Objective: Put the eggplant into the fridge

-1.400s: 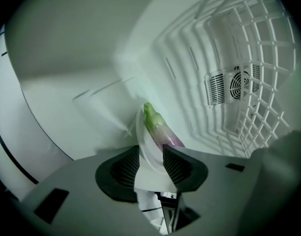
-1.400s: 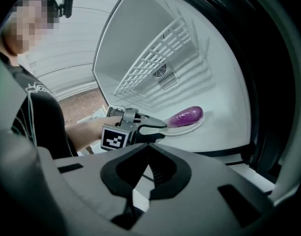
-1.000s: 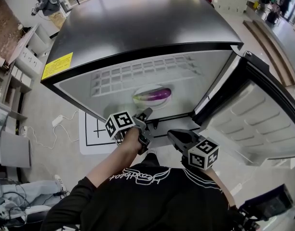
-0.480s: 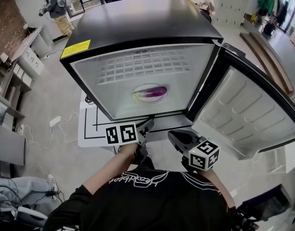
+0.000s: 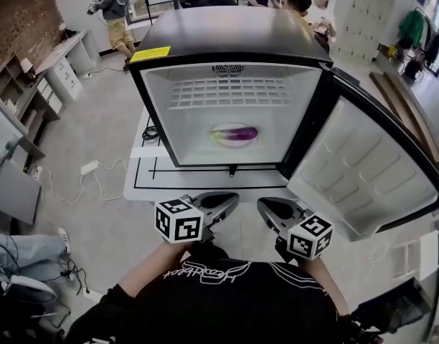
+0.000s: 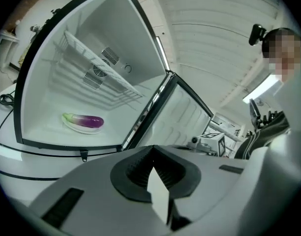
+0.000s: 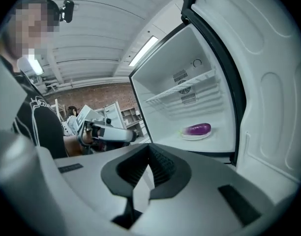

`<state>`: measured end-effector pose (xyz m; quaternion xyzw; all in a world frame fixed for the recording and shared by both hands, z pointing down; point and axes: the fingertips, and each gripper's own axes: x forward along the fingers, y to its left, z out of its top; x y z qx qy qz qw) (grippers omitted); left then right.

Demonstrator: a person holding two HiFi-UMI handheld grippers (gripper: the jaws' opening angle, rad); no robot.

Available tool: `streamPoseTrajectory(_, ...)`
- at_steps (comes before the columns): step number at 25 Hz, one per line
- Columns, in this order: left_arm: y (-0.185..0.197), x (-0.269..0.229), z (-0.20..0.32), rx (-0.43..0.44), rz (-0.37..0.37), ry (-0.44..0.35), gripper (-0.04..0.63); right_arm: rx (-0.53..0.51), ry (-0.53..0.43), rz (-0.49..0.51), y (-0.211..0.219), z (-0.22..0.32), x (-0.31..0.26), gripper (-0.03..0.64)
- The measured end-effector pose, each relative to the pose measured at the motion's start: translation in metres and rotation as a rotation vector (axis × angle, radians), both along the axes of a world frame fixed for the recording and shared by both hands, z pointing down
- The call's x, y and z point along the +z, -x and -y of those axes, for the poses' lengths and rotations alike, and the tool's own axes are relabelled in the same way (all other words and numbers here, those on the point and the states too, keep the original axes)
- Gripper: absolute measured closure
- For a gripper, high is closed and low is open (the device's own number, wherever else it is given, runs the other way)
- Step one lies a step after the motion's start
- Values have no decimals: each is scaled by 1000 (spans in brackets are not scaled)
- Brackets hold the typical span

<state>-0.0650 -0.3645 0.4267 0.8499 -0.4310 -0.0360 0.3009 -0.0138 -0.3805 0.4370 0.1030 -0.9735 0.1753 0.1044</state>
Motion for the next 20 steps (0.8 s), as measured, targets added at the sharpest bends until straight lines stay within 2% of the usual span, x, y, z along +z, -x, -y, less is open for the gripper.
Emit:
streamPoseTrajectory(5,-6,-12,-21,21,20,-81,586,-34,-8,13,1,-14,-5,611)
streamPoseTrajectory(12,-14,-13,-41,79,76,-119,586,-31,0,8,0,-34,0,611)
streamPoseTrajectory(17,-2,-19,-71,108,-6,-115,586,-32,-2,-12,15,-66,4,611)
streamPoseTrajectory(20,13,-22,-99,113,21,-129,586,-30,-2,-14,29,-93,3,611)
